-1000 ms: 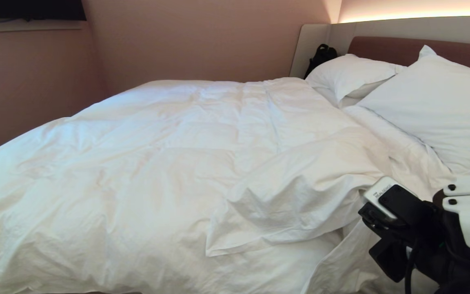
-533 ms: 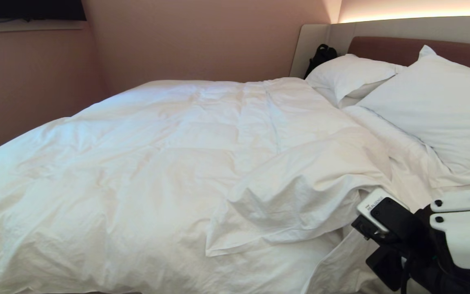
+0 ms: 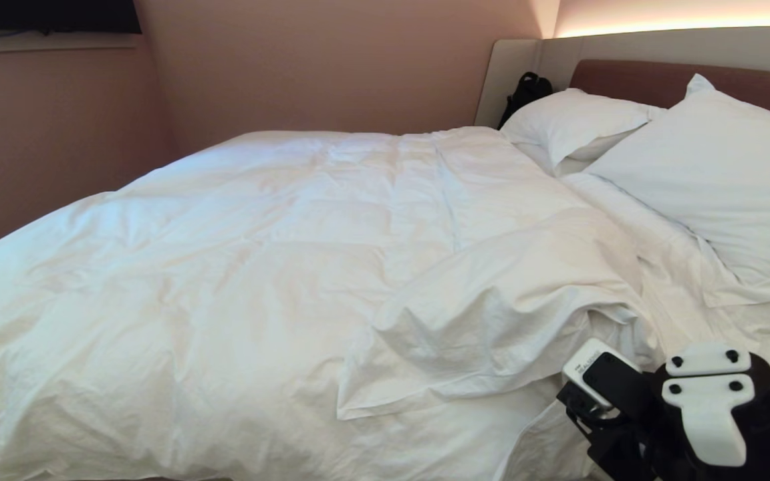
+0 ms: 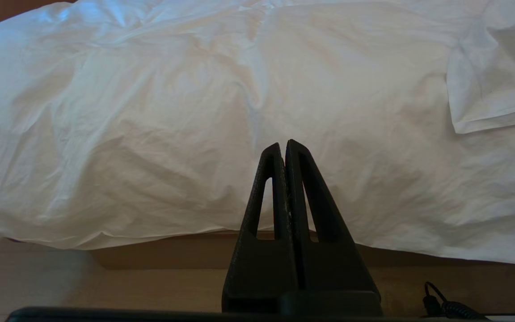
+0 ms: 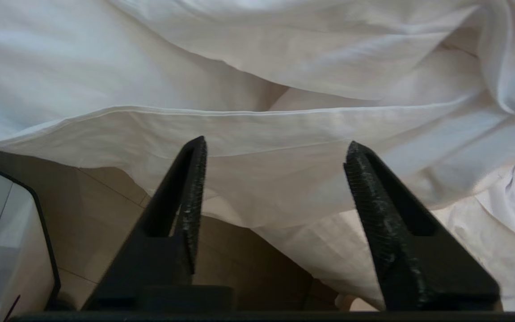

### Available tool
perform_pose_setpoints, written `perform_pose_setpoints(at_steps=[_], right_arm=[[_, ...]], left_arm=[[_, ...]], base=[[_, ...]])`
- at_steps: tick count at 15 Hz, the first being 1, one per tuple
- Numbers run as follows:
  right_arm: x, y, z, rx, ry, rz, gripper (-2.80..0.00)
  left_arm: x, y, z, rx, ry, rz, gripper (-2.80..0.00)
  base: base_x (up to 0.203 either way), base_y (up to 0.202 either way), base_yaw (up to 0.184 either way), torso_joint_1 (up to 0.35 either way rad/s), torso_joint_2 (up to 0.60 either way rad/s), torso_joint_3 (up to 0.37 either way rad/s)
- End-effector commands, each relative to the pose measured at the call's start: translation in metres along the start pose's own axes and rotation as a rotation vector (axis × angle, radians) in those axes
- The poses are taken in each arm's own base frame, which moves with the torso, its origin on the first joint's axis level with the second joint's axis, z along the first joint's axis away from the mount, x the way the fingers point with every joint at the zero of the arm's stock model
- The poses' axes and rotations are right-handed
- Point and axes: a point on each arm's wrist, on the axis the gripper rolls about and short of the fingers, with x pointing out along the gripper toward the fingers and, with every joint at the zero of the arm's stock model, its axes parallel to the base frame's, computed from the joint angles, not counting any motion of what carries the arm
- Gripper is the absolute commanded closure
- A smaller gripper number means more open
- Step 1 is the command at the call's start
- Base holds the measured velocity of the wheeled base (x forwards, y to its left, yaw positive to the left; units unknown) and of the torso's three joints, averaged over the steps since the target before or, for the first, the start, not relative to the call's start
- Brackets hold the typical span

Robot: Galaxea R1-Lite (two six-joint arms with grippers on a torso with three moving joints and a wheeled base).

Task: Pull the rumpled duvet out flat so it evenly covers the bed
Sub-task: Flatten the corners of the folded blanket

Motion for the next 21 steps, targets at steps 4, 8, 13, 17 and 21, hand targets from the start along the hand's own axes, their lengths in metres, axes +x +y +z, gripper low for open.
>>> perform_pose_setpoints(at_steps=[4,8,13,17,21], right_arm=[[0.001,0.008,-0.004,-0.072,-0.084,-0.013,-2.8],[0.001,0.005,0.0,-0.073,-0.114,-0.041,-2.8],[0.007,0.005,0.006,-0.092,-0.116,-0.098,-2.8],[0.038,-0.006,0.013,-0.057,-0.039,-0.24,-2.8],[0.04,-0.011,0.014,-0.05,-0.009,-0.308,-2.8]], left_arm=[[0.0,0.0,0.0,0.0,0.0,0.0,0.0],[0.0,0.0,0.0,0.0,0.0,0.0,0.0],[0.0,0.0,0.0,0.0,0.0,0.0,0.0],[0.0,0.0,0.0,0.0,0.0,0.0,0.0],[0.0,0.0,0.0,0.0,0.0,0.0,0.0]], base=[[0.0,0.0,0.0,0.0,0.0,0.0],[0.0,0.0,0.0,0.0,0.0,0.0],[0.0,0.0,0.0,0.0,0.0,0.0],[0.0,0.0,0.0,0.0,0.0,0.0],[0.0,0.0,0.0,0.0,0.0,0.0]])
